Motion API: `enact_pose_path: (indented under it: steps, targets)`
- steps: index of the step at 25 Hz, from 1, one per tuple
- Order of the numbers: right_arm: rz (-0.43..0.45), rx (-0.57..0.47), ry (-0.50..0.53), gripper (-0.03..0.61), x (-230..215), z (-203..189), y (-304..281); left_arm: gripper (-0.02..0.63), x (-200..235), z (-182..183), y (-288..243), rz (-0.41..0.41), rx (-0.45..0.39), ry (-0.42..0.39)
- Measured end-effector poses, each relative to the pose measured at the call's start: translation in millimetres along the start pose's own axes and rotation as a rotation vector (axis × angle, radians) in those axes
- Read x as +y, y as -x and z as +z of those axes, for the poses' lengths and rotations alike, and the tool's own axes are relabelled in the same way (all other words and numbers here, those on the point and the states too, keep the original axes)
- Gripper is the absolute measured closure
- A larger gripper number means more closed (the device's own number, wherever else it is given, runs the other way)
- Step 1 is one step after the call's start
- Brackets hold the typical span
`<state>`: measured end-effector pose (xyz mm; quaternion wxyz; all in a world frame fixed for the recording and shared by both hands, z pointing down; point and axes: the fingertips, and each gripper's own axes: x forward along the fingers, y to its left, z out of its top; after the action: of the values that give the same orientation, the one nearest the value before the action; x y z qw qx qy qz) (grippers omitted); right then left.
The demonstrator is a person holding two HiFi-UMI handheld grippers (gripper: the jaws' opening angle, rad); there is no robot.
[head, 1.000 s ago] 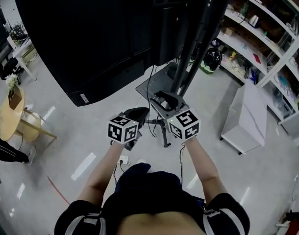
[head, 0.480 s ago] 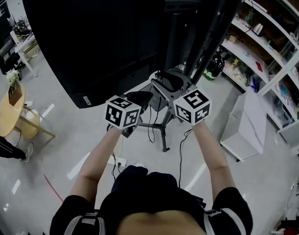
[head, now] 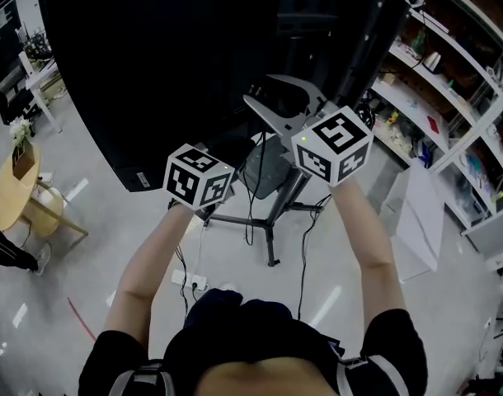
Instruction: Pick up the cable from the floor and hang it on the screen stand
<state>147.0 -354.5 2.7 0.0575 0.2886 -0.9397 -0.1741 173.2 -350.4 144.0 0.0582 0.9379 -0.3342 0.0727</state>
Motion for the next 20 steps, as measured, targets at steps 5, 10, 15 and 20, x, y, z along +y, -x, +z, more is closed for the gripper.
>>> enact_pose_path:
  steps: [5,10,15,20]
  targets:
    - [0.011,-0.043,0.114,0.391,-12.9,58.8,-11.0,0.611,0.9,25.4,7.7,-0.003,-0.043,-0.014]
    - [0.011,-0.068,0.173,0.391,-25.7,101.2,-22.3,0.611,-10.9,56.3,14.7,-0.021,-0.091,-0.067]
    - [0.012,-0.077,0.229,0.391,-34.8,137.3,-30.4,0.611,-19.7,69.1,9.9,-0.033,-0.112,-0.094]
    - [0.030,-0.107,0.235,0.391,-44.5,182.0,-39.2,0.611,-12.7,67.2,3.1,-0.032,-0.116,-0.080]
